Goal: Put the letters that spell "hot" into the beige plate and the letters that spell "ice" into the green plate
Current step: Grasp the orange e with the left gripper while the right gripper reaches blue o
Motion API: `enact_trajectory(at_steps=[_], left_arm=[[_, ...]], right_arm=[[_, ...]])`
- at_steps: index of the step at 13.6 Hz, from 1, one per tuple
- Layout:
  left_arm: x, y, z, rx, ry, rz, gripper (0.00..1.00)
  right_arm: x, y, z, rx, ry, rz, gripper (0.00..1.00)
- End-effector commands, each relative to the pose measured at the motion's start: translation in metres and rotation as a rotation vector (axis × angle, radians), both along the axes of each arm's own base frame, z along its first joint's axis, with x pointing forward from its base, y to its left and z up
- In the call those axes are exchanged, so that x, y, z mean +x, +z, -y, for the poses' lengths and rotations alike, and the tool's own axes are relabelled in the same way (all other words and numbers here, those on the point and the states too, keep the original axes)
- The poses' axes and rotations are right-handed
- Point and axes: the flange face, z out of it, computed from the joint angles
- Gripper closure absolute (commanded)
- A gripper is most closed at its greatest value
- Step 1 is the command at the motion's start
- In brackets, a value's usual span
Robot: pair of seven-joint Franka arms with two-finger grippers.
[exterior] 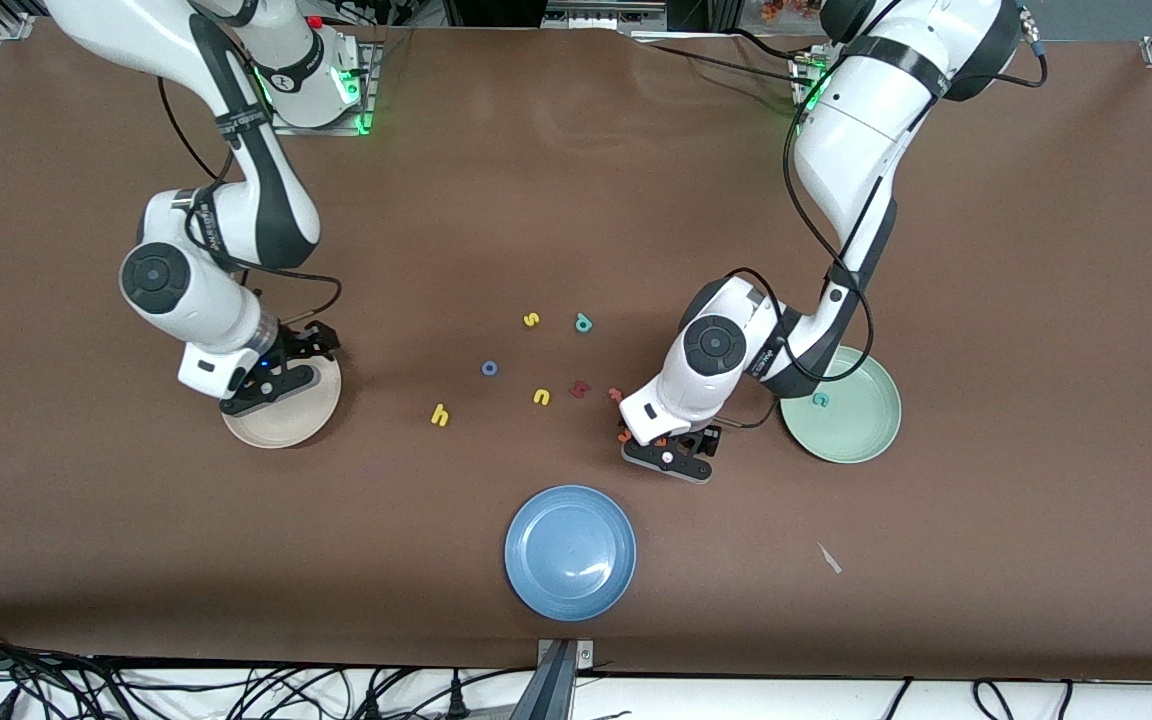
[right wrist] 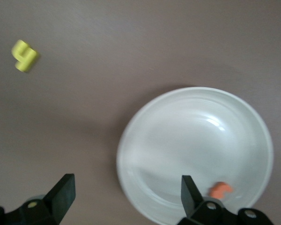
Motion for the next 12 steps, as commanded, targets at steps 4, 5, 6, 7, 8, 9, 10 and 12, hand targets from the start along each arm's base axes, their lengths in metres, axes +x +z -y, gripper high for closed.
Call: enact_trajectory(at_steps=[4,5,6,7,8,9,10,12], left_arm=[[-0.004,-0.012,0.003,0.031,-0.037,0.005,0.21],[-0.003,-0.012,0.001,0.032,-0.033,0.003,0.44],[-0.002,-0.012,-0.001,0.032,-0.030,0.003,0.48],[-0.001,-0.012,-0.002,0.032,-0.028,0.003,0.52],[-0.001,-0.012,-0.003,0.031,-0.026,0.002,0.61],[0.000,-0.012,-0.005,0.029,-0.021,0.001,0.74],[0.001,-0.013,-0.006,0.026,-0.015,-0.003,0.85],[0.001,-0.009,-0.006,0.022,-0.010,-0.002,0.91]], right_arm=[[-0.016,-0.014,-0.094,0.029,-0.379,-0.041,0.00],[-0.016,-0.023,-0.113,0.035,-0.416,-0.045,0.00],[-0.017,-0.021,-0.130,0.039,-0.456,-0.039,0.00],[-0.019,-0.023,-0.147,0.039,-0.472,-0.037,0.00],[-0.018,-0.034,-0.163,0.037,-0.482,-0.041,0.00],[-0.019,-0.045,-0.180,0.033,-0.483,-0.043,0.00],[-0.019,-0.050,-0.191,0.039,-0.494,-0.034,0.00],[-0.020,-0.054,-0.208,0.050,-0.489,-0.009,0.00]])
